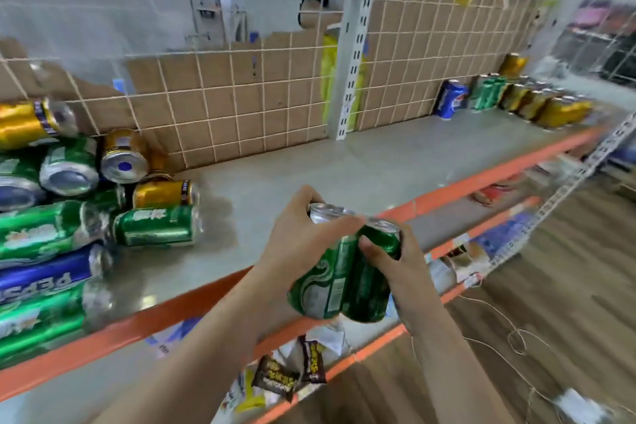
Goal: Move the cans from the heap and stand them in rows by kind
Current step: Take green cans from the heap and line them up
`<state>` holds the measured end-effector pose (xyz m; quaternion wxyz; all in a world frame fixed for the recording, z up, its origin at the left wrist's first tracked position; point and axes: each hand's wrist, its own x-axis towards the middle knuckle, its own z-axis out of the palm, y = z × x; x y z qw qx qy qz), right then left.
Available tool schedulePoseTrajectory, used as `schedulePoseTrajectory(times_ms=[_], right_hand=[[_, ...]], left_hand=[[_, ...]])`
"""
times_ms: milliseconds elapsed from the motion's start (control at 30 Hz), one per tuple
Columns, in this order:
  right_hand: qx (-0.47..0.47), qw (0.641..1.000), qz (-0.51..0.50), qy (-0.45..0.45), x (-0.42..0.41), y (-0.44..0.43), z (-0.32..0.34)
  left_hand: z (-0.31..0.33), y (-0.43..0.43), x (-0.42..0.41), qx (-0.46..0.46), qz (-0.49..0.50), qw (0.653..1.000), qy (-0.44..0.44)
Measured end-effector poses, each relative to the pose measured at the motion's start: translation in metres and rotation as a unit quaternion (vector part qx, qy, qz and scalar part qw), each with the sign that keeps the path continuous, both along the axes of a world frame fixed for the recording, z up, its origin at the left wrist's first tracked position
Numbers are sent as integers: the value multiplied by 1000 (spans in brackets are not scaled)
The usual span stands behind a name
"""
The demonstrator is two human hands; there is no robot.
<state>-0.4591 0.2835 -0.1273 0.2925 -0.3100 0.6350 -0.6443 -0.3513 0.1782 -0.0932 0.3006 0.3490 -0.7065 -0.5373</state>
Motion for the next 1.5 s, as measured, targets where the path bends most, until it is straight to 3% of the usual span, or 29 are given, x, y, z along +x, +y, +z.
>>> schedulePoseTrajectory(times_ms=[133,367,500,667,867,1167,1300,1500], right_hand=[[-12,997,-47,-66,-80,42,-14],[39,992,-104,-63,-223,122,-33],[56,989,-131,-47,-287,153,-34],[40,985,-152,-70,-351,159,-26],[21,984,-170,-40,-452,141,-16],[27,996,-74,40,-612,70,4],[83,989,-51,115,-665,39,4],[95,990,13,104,-742,-15,14]], left_hand=[[-5,37,-86,17,-37,999,-7],[-20,101,-233,54,-143,987,-49],[-13,127,-292,118,-258,958,-37],[-6,142,-364,100,-350,929,-62],[-5,111,-473,33,-252,966,-55],[-5,17,-618,1,-79,995,-63],[3,-18,-660,-32,-18,996,-75],[11,-63,-718,-163,51,970,-172]])
